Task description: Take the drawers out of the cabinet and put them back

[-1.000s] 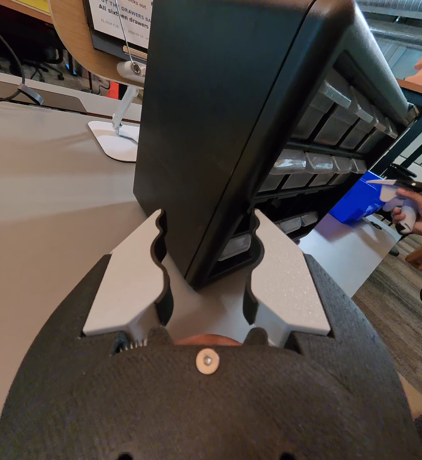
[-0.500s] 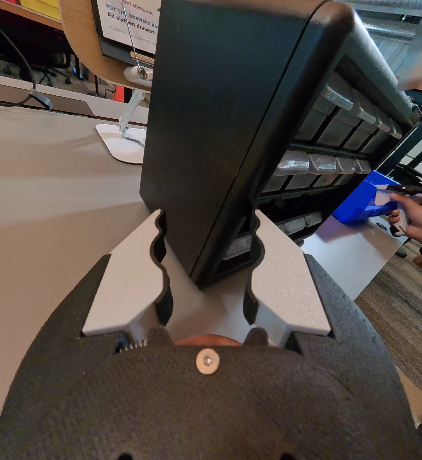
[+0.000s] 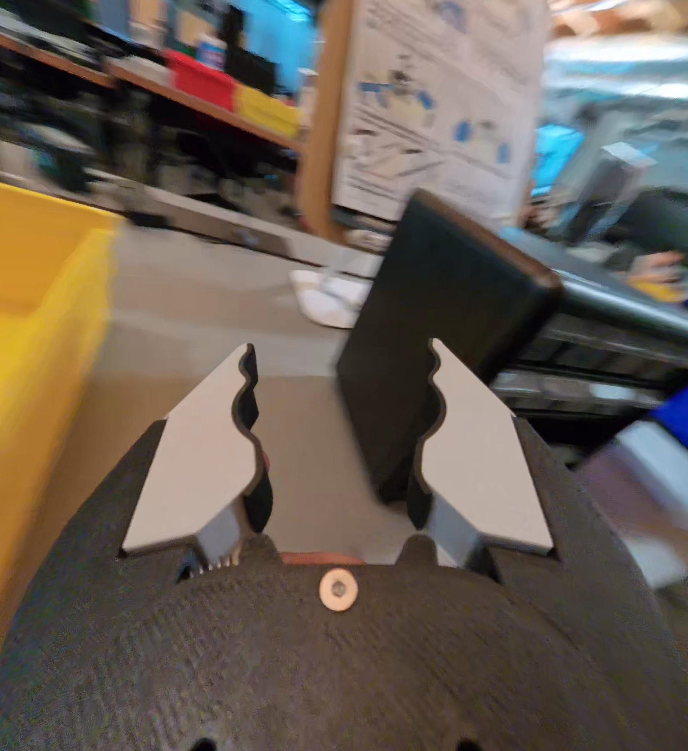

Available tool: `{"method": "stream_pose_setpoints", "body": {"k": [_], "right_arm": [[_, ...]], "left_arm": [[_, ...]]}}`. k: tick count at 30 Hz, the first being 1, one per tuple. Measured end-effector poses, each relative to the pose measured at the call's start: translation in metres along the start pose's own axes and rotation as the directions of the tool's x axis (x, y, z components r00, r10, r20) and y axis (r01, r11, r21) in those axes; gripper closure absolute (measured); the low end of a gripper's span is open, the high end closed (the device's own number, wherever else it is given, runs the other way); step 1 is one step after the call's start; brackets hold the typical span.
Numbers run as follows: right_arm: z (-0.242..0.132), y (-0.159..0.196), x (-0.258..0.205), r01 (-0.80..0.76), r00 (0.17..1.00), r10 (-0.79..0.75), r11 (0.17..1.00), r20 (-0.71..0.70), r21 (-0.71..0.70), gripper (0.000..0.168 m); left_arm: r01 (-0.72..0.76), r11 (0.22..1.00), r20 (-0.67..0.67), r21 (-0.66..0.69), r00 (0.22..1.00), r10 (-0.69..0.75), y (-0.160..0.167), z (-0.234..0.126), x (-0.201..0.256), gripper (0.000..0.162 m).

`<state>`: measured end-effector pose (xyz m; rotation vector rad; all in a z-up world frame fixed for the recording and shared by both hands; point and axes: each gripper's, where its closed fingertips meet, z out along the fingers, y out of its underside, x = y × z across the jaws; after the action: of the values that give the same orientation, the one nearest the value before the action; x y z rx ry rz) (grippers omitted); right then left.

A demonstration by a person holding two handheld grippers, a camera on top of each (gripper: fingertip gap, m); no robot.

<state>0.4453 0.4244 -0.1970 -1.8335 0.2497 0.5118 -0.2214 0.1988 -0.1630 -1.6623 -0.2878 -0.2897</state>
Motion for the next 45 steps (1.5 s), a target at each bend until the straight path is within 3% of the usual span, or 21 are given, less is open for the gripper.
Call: {"method": "stream_pose_setpoints", "body": {"k": [2,4,6,10,13,15,18,21,24,28,34,40,45], "right_arm": [[-0.014,-0.019,-0.017,0.006,1.000,-0.007,1.000,0.007,0.021,0.162],[-0.028,-0.035,-0.034,0.032,0.999,-0.032,0.999,-0.014,0.013,0.162],[-0.042,-0.049,-0.054,0.087,0.995,-0.087,0.996,-0.043,0.000,0.162],[-0.061,-0.065,-0.099,0.167,0.985,-0.167,0.986,-0.038,-0.015,0.162],[-0.066,-0.074,-0.139,0.177,0.982,-0.174,0.983,0.067,-0.038,0.162],[-0.070,-0.080,-0.168,0.176,0.974,-0.165,0.983,0.155,-0.054,0.162],[-0.078,-0.088,-0.216,0.202,0.945,-0.175,0.976,0.276,-0.075,0.162],[-0.088,-0.093,-0.270,0.269,0.900,-0.217,0.959,0.377,-0.089,0.163],[-0.096,-0.089,-0.329,0.335,0.843,-0.250,0.937,0.476,-0.101,0.163],[-0.093,-0.060,-0.416,0.369,0.754,-0.214,0.920,0.622,-0.130,0.163],[-0.078,0.028,-0.542,0.396,0.627,-0.060,0.883,0.777,-0.252,0.163],[-0.091,0.102,-0.651,0.359,0.589,0.002,0.895,0.808,-0.264,0.163],[-0.101,0.169,-0.726,0.362,0.559,0.017,0.894,0.829,-0.263,0.163]], "left_arm": [[-0.163,0.987,0.263,0.000,0.952,0.157,-0.023,-0.026,-0.047,0.066],[-0.349,0.937,0.479,0.019,0.825,0.298,-0.054,-0.062,-0.082,0.052],[-0.432,0.901,0.596,-0.047,0.712,0.373,-0.064,-0.087,-0.110,0.047],[-0.324,0.916,0.547,-0.236,0.735,0.400,-0.012,-0.075,-0.146,0.047],[-0.292,0.861,0.468,-0.417,0.743,0.479,0.040,-0.055,-0.158,0.053],[-0.302,0.829,0.419,-0.470,0.751,0.511,0.054,-0.046,-0.156,0.073],[-0.359,0.821,0.443,-0.443,0.708,0.549,0.046,-0.044,-0.161,0.144],[-0.350,0.827,0.404,-0.439,0.746,0.530,0.045,-0.044,-0.159,0.157],[-0.350,0.831,0.402,-0.432,0.750,0.525,0.036,-0.050,-0.157,0.158],[-0.306,0.891,0.475,-0.336,0.762,0.441,0.002,-0.065,-0.155,0.159],[-0.241,0.910,0.540,-0.336,0.743,0.396,-0.023,-0.119,-0.183,0.159],[-0.275,0.915,0.662,-0.295,0.632,0.403,-0.083,-0.204,-0.199,0.159],[-0.272,0.924,0.783,-0.271,0.496,0.375,-0.117,-0.278,-0.195,0.159]]}}
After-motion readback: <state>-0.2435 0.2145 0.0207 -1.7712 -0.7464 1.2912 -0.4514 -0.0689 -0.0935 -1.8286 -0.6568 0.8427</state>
